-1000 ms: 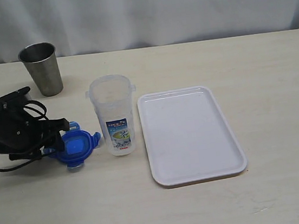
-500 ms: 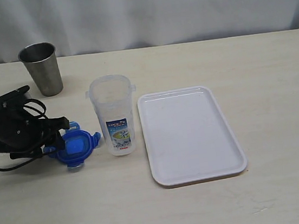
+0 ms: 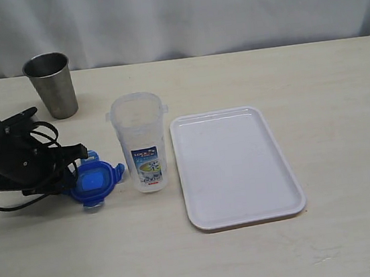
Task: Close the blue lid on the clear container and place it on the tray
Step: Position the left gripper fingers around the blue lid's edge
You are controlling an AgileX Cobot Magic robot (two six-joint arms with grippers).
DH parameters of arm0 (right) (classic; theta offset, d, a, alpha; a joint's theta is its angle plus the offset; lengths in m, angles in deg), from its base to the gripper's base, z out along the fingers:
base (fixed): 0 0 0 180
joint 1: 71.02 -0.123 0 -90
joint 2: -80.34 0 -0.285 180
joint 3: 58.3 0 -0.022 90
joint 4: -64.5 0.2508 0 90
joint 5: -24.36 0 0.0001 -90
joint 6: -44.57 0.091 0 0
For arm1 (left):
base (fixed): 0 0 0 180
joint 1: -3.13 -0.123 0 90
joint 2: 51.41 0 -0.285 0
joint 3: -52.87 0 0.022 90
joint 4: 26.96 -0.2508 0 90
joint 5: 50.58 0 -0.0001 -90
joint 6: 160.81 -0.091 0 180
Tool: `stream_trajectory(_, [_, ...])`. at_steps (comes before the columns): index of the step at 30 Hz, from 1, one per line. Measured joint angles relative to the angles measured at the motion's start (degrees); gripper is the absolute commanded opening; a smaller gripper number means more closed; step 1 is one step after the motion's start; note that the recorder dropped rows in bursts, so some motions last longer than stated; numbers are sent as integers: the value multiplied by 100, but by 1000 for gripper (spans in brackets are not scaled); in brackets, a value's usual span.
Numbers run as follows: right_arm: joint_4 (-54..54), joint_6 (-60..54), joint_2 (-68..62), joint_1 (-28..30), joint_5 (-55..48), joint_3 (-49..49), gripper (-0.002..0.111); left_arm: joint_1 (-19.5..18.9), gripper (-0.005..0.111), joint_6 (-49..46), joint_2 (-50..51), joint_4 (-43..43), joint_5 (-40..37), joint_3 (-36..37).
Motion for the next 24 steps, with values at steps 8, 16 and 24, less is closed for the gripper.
stream_trajectory(8, [0,0,0,0,0,0,4,0,35,0,0,25,-11,0])
stream_trajectory(16, [0,0,0,0,0,0,4,0,35,0,0,-17,-33,0])
stream_trajectory(24, [0,0,0,0,0,0,4,0,35,-78,0,-17,-44,0])
